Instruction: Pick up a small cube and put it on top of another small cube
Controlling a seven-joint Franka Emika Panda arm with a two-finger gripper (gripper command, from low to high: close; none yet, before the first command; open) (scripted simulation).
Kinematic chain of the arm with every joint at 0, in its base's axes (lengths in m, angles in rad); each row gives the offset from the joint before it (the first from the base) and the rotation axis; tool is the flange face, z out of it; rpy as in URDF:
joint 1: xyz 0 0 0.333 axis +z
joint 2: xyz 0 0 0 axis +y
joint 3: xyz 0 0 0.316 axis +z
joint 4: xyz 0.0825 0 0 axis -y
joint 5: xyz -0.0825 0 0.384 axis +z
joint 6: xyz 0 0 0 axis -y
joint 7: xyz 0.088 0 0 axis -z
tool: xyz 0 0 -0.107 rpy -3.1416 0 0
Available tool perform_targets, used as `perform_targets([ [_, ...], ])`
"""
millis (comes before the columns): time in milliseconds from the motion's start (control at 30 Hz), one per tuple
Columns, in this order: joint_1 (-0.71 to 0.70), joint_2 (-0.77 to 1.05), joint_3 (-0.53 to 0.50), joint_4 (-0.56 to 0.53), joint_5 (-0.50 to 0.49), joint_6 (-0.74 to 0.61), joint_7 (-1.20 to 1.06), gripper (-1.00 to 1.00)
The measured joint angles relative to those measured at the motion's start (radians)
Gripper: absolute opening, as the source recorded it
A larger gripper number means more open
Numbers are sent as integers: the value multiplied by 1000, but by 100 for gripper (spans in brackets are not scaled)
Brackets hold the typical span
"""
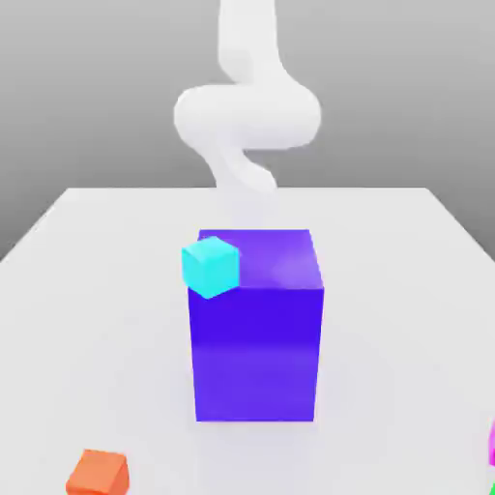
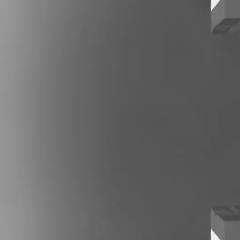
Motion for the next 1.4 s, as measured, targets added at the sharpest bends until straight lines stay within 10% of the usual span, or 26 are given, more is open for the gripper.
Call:
perform_targets([
  [633, 93, 695, 306, 52, -80, 181, 653, 0],
  [1133, 379, 1256, 213, 118, -321, 368, 1182, 0],
  [1167, 388, 1280, 202, 124, -331, 386, 1191, -100],
  [1400, 389, 1281, 202, 125, -331, 388, 1191, -100],
])
